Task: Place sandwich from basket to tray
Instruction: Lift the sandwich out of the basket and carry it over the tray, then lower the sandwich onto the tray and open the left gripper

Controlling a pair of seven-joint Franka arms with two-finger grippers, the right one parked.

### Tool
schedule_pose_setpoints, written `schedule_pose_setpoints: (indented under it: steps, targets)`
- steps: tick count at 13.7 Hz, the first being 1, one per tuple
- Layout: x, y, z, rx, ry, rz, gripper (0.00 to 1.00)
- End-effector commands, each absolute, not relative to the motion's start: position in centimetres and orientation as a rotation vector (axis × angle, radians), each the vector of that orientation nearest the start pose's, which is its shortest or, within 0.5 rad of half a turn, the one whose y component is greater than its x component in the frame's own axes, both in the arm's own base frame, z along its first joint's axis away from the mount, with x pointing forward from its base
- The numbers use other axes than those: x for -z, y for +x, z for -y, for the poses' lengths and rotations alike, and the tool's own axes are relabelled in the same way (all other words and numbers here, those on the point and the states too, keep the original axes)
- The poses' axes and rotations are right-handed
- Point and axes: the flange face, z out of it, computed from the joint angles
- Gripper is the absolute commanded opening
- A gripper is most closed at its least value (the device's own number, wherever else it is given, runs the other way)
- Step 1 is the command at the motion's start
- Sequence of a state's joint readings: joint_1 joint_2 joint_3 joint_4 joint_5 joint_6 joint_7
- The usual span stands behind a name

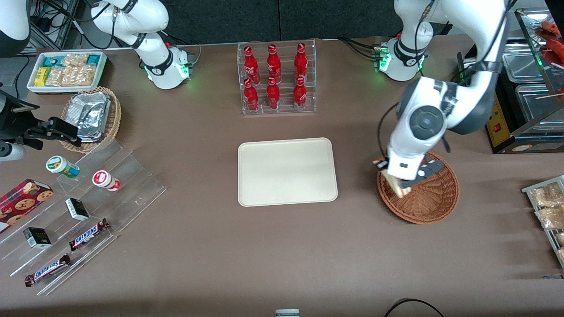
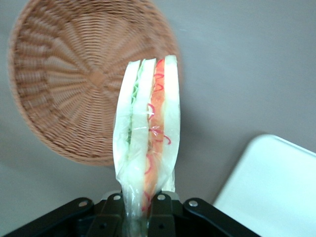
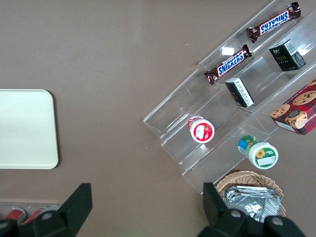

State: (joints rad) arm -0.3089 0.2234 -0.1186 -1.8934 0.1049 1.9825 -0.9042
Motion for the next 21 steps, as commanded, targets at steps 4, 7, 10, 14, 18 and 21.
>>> schedule_pose_setpoints:
  steps: [4, 7, 10, 14, 18, 21]
  targets:
    - [-34.9, 52.9, 37.0, -0.091, -2.967, 0.426, 0.00]
    - [-32.3, 51.9, 42.5, -0.095, -2.981, 0.350, 0.00]
    - [-30.4, 50.2, 45.8, -0.102, -2.984, 0.310, 0.00]
    - [-29.1, 48.8, 48.1, -0.136, -3.044, 0.301, 0.00]
    - [-28.5, 45.9, 50.9, -0.174, -3.063, 0.246, 0.00]
    - [-27.4, 45.3, 52.1, -0.184, -3.106, 0.240, 0.00]
